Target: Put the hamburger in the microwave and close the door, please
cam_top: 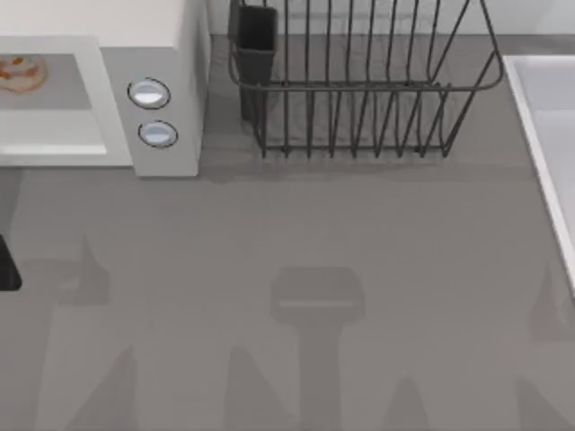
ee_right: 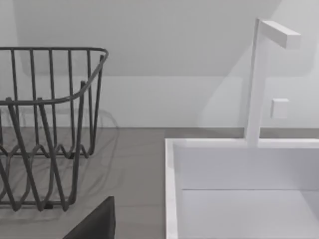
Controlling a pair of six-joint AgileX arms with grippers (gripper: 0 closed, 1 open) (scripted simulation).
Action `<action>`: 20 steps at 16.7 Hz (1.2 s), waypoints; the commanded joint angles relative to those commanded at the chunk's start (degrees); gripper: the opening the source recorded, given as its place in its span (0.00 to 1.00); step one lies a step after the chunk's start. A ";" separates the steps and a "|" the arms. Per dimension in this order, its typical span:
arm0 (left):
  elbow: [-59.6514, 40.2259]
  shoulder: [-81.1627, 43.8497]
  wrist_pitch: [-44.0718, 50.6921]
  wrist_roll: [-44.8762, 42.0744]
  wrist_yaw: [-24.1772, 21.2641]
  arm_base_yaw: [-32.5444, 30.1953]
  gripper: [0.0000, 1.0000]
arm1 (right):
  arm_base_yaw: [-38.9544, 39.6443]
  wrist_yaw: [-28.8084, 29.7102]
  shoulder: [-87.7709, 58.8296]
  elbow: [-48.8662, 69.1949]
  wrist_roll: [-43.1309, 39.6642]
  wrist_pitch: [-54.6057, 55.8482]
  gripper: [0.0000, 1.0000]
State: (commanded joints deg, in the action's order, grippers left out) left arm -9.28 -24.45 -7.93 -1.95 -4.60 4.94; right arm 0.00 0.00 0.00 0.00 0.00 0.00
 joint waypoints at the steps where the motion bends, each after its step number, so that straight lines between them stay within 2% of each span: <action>1: 1.73 4.88 1.49 0.34 0.81 -0.87 1.00 | 0.00 0.00 0.00 0.00 0.00 0.00 1.00; 6: 8.11 21.65 6.94 1.67 3.96 -4.25 1.00 | 0.00 0.00 0.00 0.00 0.00 0.00 1.00; 13: 9.28 24.45 7.93 1.95 4.60 -4.94 1.00 | 0.00 0.00 0.00 0.00 0.00 0.00 1.00; 20: 9.28 24.45 7.93 1.95 4.60 -4.94 0.47 | 0.00 0.00 0.00 0.00 0.00 0.00 1.00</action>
State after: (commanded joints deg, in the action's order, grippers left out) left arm 0.00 0.00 0.00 0.00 0.00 0.00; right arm 0.00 0.00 0.00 0.00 0.00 0.00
